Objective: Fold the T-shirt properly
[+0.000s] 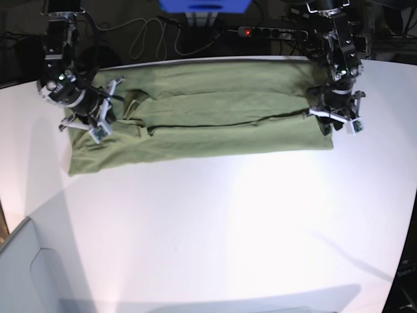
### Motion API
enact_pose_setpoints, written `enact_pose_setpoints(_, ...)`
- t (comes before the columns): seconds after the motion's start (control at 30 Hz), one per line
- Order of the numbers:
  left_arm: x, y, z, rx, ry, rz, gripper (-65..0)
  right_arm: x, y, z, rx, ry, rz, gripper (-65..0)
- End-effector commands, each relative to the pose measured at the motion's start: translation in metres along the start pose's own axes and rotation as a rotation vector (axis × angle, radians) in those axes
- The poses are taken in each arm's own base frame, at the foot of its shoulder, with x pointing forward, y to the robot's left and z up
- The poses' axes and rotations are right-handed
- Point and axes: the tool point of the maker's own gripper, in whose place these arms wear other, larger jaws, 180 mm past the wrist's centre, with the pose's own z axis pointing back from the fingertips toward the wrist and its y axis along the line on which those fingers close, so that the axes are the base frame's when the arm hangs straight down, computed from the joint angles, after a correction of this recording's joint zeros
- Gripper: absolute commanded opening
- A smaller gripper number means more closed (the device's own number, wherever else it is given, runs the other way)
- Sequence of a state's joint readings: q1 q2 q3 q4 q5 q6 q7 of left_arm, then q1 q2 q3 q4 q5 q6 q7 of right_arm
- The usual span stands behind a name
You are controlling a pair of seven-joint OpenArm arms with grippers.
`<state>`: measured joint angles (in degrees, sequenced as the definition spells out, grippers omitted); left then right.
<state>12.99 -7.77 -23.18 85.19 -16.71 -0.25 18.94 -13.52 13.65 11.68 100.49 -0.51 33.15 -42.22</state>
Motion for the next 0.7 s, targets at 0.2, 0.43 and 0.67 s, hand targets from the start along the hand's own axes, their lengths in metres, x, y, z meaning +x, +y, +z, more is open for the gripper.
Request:
enact_pose_setpoints(0.2,0.045,-0.012,0.017,-0.027,-0.124,-0.029,-43.3,0.049,-0.029,0.037,-0.126,-0.157,0.043,-64.9)
enact_pose_setpoints(0.43,0.072,-0.026,0.044,-0.056,-0.208,-0.067,-40.6,0.015,-0.024,0.009,-0.060,-0.091,-0.046,-64.9)
enact_pose_setpoints(0.67,0.041,-0.020,0.047,-0.042,-0.137,-0.049,-26.1,-0.003,-0.016,-0.010,-0.012,-0.080,-0.118,-64.9)
